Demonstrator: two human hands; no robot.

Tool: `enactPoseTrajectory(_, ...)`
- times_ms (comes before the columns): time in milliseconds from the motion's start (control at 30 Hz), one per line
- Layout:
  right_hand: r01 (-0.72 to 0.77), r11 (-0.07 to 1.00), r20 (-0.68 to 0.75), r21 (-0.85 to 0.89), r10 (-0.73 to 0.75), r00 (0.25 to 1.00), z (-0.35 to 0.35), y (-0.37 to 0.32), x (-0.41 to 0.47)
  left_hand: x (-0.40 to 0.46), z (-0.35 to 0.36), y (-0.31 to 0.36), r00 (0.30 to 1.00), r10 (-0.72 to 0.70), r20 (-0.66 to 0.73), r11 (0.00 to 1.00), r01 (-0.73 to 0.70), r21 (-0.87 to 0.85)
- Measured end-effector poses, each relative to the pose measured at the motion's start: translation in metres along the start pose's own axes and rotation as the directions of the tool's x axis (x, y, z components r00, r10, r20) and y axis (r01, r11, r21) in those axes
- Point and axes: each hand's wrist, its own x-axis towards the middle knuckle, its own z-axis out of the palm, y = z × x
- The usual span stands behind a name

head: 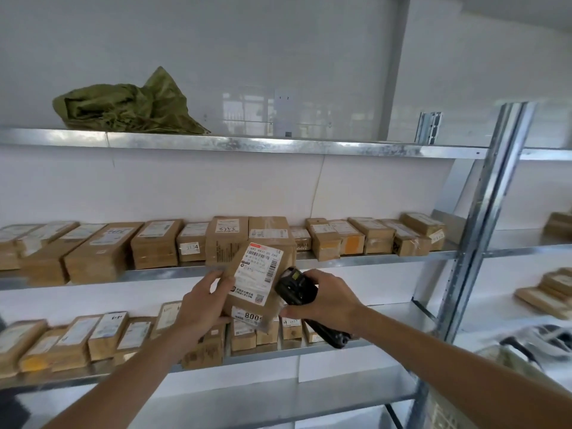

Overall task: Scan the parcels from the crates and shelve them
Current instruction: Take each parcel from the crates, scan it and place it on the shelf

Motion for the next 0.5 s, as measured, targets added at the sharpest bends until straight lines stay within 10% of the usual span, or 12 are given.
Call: enactPoseTrajectory(500, -0.151, 0.988, -0.155, -0.017, 0.147, 0.977, -0.047, 0.094, -0.055, -0.002, 0.137, 0.015, 0.898, -0.016, 0.439, 0.998, 0.042, -0.051)
